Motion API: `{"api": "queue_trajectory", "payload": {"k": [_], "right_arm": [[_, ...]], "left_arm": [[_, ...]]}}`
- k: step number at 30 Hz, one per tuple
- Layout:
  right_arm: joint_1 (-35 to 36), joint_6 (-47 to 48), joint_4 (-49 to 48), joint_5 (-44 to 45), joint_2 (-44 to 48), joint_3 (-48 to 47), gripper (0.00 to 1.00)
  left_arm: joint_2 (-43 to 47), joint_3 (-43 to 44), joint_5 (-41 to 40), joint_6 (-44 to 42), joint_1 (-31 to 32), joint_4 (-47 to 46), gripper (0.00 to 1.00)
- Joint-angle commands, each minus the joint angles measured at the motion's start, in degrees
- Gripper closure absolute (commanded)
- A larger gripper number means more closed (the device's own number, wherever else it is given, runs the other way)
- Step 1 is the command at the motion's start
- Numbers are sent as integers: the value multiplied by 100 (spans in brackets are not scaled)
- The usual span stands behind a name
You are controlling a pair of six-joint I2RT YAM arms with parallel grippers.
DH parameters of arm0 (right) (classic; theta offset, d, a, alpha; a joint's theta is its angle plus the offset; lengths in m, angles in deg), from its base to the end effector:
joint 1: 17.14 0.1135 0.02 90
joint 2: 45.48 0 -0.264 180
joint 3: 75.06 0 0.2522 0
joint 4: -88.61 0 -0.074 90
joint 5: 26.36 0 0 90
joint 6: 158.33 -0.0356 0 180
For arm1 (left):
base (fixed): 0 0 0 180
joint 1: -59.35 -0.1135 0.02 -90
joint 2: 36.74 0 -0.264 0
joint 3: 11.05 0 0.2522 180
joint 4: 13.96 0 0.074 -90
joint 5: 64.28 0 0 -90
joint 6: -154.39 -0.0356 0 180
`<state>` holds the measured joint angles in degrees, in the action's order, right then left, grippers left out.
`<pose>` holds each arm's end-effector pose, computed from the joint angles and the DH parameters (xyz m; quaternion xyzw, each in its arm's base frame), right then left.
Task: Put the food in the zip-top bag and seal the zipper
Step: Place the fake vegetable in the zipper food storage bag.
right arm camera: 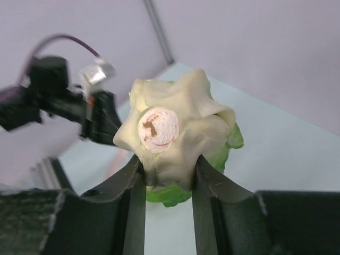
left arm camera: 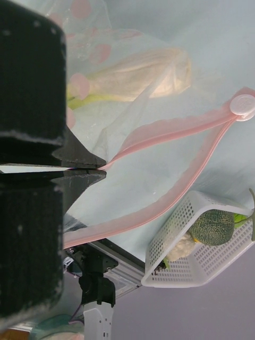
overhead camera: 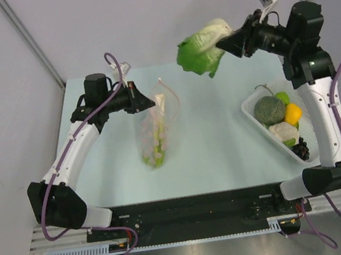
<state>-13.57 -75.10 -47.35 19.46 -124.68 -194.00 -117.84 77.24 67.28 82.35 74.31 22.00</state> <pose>0.2617 0.0412 0.5266 -0.2367 0.6862 0.3314 0.6028 0.3007 -0.1048 0.3575 0.1596 0.8091 -0.4277 0.3701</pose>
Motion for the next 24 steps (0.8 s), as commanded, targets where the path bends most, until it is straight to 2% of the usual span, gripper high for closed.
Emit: {"api": "queue_trajectory", "payload": {"k": [1,3,7,13,14,17,20,22,23,24], "right_arm": [[749,-2399,-2553,-477,-305,104,100],[1169,-2767,-2781,-539,-420,191,100],[1479,-3514,-3702,-583,-658,813,100],[1506,-4376,-4548,-688,-825,1798,100],[1480,-4551,-4732,-723,-860,2261,100],[1550,-4755,-5023,-872,-1018,2607,100],[1698,-4240,-4647,-969,-1089,2626,100],[1734,-3773,-3980,-926,-1019,2635,100],[1743,-3101,-3664,-847,-966,2635,100],[1743,-2807,-3078,-672,-922,2626,100]], "left_arm": [[270,-87,317,199,42,-356,100],[288,-148,423,296,42,-435,100],[384,-333,634,699,7,-874,100],[455,-658,1011,1490,-195,-1595,100],[455,-667,1064,1570,-239,-1683,100],[446,-649,1135,1588,-266,-1719,100],[472,-641,1144,1597,-274,-1719,100],[490,-632,1118,1588,-309,-1710,100],[507,-632,1117,1588,-327,-1710,100],[516,-632,1117,1580,-353,-1710,100]]}}
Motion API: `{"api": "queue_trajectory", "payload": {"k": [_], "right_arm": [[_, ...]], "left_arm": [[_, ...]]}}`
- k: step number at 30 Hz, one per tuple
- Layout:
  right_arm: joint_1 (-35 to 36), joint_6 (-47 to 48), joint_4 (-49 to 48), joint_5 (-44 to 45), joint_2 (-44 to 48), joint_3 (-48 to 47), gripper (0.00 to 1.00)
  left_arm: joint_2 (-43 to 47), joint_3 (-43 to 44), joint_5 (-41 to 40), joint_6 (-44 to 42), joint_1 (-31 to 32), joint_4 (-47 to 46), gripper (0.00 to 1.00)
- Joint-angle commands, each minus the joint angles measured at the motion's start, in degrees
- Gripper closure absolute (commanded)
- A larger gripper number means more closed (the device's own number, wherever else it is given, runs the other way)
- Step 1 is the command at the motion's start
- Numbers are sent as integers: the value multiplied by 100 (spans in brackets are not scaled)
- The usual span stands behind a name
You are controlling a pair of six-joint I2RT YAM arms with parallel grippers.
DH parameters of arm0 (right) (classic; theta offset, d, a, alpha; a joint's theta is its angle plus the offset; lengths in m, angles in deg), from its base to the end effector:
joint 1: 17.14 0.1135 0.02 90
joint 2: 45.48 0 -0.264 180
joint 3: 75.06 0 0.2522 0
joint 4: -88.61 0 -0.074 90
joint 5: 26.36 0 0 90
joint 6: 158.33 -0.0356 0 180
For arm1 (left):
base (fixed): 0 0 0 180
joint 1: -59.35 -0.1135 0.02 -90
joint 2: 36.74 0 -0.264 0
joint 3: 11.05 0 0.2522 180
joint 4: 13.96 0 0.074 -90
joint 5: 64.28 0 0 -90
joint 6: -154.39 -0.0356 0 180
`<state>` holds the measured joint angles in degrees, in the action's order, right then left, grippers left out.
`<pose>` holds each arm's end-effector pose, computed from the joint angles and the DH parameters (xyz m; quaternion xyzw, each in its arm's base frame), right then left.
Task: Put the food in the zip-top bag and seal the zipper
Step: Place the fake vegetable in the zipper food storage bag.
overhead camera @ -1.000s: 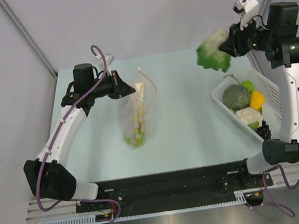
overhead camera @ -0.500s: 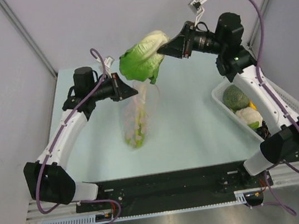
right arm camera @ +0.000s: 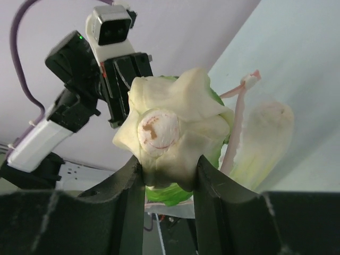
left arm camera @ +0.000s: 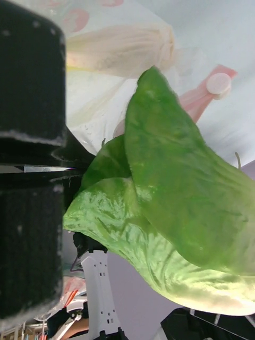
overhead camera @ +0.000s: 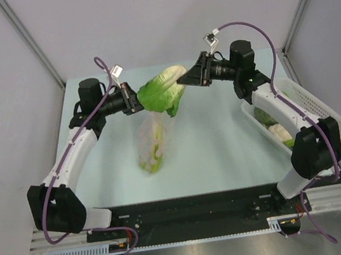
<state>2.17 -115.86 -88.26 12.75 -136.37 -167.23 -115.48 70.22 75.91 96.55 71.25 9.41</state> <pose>0.3425 0.1493 0.3800 -0.1317 0.7020 0.6036 0.3543 0.2985 -0.0909 0.3491 0.1058 0.7763 -0.5165 0.3455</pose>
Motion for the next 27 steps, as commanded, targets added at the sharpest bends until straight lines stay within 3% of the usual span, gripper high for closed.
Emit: {"api": "queue_trajectory", "payload": {"k": [1,6,9,13,18,22,27], "right_arm": [[187,1620,1350,88,334,-51,100],[327,3482,2975,676,476,-218,100],[503,4013,3522,1027,502,-297,100],[723,4969,3972,1441,494,-341,100],[890,5789,4254,1197,563,-350,100],[943,5756,3851,520,573,-341,100],[1013,4780,2585,-727,406,-368,100]], "left_arm": [[315,70,263,133,-56,-442,100],[377,79,298,-34,-56,-372,100],[368,105,316,-87,-56,-337,100],[359,131,359,-140,-56,-345,100],[377,123,351,-79,-56,-494,100],[351,105,394,-140,5,-521,100],[438,114,430,-412,181,-416,100]]}}
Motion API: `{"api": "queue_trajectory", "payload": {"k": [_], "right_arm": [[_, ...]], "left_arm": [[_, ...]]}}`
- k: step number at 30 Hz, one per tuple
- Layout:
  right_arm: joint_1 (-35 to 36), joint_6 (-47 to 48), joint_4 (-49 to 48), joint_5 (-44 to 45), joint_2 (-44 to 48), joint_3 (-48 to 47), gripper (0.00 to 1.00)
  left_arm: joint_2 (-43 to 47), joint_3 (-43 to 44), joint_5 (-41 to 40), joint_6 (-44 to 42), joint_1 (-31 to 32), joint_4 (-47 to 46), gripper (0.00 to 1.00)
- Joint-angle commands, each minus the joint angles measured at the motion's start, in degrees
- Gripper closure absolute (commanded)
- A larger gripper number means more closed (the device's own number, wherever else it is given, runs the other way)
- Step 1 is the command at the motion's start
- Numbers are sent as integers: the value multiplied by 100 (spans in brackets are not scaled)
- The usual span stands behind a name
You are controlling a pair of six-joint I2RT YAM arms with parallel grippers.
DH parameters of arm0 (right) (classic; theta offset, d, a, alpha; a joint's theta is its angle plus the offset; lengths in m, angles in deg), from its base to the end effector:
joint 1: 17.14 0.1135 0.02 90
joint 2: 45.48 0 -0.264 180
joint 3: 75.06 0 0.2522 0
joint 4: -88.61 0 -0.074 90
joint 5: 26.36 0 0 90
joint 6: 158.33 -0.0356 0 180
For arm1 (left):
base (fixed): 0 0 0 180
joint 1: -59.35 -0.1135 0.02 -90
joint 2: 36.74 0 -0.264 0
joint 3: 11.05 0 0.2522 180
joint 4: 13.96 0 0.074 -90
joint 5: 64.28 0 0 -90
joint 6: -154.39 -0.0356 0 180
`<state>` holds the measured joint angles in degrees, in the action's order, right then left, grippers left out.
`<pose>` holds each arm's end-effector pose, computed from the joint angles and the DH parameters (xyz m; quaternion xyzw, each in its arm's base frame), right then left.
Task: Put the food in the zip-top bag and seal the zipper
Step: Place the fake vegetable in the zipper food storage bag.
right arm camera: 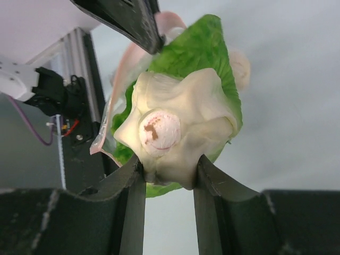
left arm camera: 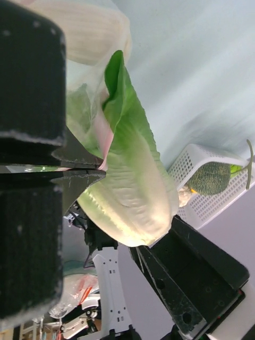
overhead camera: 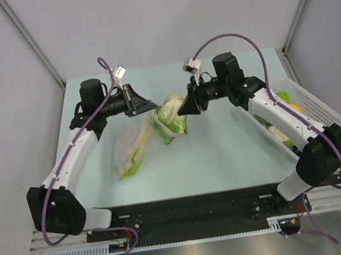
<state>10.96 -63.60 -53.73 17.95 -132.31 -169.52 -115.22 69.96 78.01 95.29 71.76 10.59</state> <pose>0.2888 0.1831 0.3611 -0.4117 0.7108 0.4226 0.3829 0.2948 -0.0937 0.3474 0.1236 0.7742 -0.5248 0.3316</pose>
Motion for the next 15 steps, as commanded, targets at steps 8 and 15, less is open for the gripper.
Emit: {"api": "queue_trajectory", "payload": {"k": [8,15], "right_arm": [[776,2407,903,-1145,51,-340,100],[1092,4474,1407,-739,403,-279,100]], "left_arm": [[527,96,255,-207,122,-727,100],[544,52,316,-145,122,-876,100]]}}
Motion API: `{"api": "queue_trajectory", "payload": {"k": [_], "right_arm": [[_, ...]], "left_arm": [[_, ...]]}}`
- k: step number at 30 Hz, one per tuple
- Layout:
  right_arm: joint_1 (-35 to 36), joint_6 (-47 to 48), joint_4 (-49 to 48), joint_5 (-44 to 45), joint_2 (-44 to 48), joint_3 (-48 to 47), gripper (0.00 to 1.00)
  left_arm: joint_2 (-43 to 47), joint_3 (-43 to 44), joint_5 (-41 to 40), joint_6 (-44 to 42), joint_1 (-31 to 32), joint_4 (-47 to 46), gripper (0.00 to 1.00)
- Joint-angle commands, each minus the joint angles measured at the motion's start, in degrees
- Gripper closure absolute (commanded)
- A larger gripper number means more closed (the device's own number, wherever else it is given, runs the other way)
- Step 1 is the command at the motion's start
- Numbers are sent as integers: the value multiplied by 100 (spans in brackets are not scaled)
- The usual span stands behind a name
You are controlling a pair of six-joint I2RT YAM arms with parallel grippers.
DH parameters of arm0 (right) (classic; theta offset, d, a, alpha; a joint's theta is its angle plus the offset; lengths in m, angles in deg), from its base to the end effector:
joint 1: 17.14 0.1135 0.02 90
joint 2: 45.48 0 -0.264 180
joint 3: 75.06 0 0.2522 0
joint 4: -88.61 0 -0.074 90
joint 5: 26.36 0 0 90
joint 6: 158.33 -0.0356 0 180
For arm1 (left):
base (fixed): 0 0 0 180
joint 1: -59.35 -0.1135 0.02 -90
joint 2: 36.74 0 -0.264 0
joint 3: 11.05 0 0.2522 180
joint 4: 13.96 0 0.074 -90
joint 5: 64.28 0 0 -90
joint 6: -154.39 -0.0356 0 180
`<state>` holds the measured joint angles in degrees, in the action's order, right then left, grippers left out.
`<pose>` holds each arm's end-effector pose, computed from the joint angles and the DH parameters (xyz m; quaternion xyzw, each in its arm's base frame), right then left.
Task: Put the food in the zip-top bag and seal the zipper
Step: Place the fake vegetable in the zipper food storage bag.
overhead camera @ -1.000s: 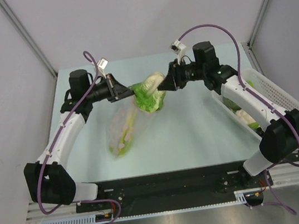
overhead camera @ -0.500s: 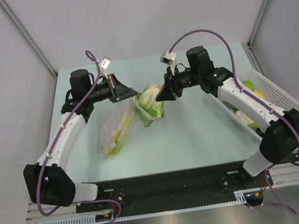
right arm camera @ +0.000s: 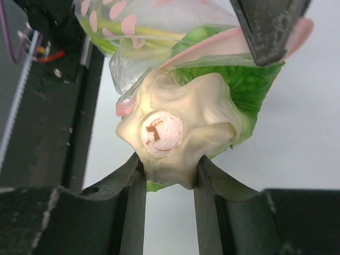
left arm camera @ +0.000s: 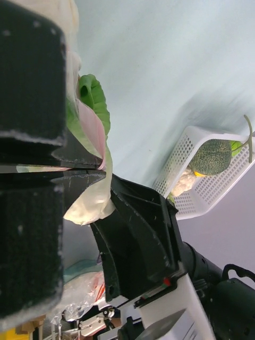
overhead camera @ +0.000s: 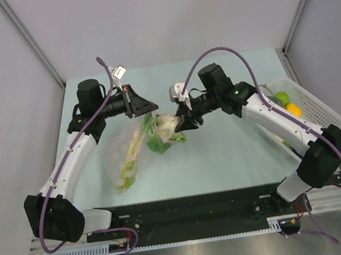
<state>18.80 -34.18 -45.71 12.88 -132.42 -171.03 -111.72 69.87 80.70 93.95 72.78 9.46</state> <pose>0.2530 0.2174 0.3591 -0.6211 0.5505 0.3893 0.3996 0.2777 -0.0963 0.3662 0.1700 0.7465 -0.5386 0.3518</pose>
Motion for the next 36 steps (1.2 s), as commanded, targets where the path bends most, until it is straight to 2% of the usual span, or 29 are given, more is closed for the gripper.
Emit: {"api": "queue_trajectory", "payload": {"k": [1,8,10,12,14,17,18,21,22,24,25,28,29,32,35,36], "right_arm": [[343,1803,544,-285,458,-119,100],[746,3525,561,-364,871,91,100],[782,3415,334,-373,880,109,100],[660,2303,-96,-434,854,109,100],[537,1659,-659,-514,775,109,100],[160,-288,-1642,-548,617,109,100],[-42,-1313,-1906,-592,573,109,100],[-236,-2682,-2619,-742,318,118,100],[-324,-3660,-2908,-786,222,109,100],[-412,-4701,-3357,-812,-59,109,100],[-508,-5629,-3777,-821,-156,109,100],[-606,-6901,-4638,-830,-525,109,100],[-641,-7696,-4782,-847,-631,109,100],[-536,-8737,-5370,-1189,-1009,109,100],[-536,-8873,-5539,-1244,-1211,83,100],[-571,-8830,-5295,-1191,-1316,65,100]], "left_arm": [[177,52,65,6,19,-824,100],[212,-53,118,59,19,-947,100],[203,-36,66,32,19,-939,100],[212,-10,22,-73,19,-939,100],[273,-18,-49,-300,19,-834,100],[405,-44,-49,-669,28,-631,100],[449,-123,-23,-749,28,-640,100],[660,-386,56,-777,28,-1120,100],[712,-457,57,-716,28,-1262,100],[826,-633,-22,-662,28,-1579,100],[818,-660,-49,-671,28,-1624,100],[818,-660,-163,-820,28,-1686,100],[827,-660,-241,-855,28,-1703,100],[845,-642,-365,-917,28,-1861,100],[854,-669,-462,-1005,37,-1932,100],[871,-677,-471,-1040,37,-1940,100]]}}
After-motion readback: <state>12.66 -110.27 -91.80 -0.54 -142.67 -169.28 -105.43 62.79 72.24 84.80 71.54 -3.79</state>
